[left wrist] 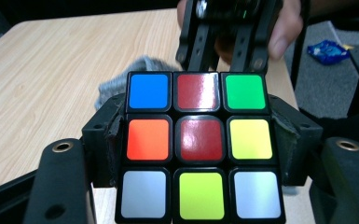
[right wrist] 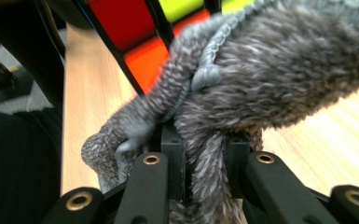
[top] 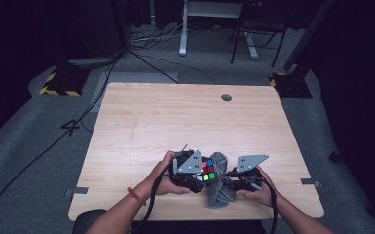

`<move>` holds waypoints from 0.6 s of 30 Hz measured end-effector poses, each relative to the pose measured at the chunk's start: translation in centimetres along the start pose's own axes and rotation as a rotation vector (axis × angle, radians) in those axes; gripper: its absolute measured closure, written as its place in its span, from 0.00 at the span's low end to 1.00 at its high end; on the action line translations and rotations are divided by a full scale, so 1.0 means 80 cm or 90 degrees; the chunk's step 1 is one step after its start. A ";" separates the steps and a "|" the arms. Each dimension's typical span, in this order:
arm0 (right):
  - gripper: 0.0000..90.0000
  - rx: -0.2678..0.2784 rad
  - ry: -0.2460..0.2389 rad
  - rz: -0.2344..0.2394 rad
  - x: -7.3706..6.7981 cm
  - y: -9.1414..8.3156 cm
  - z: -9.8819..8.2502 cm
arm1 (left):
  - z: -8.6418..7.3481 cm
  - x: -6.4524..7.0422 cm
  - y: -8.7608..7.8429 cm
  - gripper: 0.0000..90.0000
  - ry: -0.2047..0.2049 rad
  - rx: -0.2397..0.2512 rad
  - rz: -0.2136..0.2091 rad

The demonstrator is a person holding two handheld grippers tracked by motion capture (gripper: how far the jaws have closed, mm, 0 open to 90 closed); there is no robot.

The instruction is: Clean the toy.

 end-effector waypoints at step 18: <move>0.85 -0.015 -0.022 0.006 -0.016 0.011 0.002 | 0.002 -0.003 0.003 0.37 -0.010 0.000 0.020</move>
Point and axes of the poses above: each handheld gripper's, and its own axes: y roughly forward along the jaws, z roughly out of its top, x roughly to its right, the point moved 3 cm from there along y, roughly forward along the jaws, and after that the axes turned 4 degrees about z, right-handed, at the moved point
